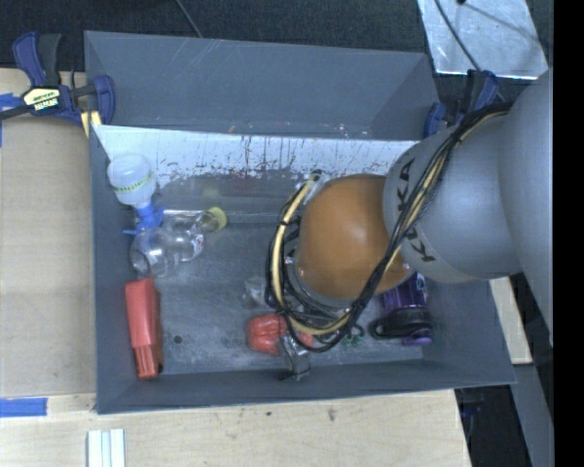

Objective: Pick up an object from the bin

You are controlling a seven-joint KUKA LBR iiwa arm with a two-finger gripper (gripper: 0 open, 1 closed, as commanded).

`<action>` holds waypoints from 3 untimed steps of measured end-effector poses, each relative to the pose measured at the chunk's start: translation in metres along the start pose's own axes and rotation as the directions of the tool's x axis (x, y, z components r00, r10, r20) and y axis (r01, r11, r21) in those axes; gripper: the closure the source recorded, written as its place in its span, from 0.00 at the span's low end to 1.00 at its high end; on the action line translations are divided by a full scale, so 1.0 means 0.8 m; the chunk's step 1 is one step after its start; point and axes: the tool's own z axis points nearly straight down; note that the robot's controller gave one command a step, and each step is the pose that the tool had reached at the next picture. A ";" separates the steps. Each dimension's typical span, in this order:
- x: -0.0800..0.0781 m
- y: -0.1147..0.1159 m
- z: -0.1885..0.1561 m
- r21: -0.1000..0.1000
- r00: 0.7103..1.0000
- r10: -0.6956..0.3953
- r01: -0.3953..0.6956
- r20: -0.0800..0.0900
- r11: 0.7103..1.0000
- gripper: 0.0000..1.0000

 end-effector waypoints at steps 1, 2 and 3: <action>-0.014 -0.035 -0.005 -0.003 1.000 -0.009 0.009 0.011 1.000 0.00; 0.002 -0.052 0.000 0.003 1.000 0.017 -0.017 0.009 1.000 0.00; 0.013 -0.076 0.005 0.007 0.984 0.176 -0.177 0.008 0.984 0.00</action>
Offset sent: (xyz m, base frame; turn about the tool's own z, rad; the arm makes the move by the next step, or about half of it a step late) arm 0.0042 -0.0520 -0.0077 0.1325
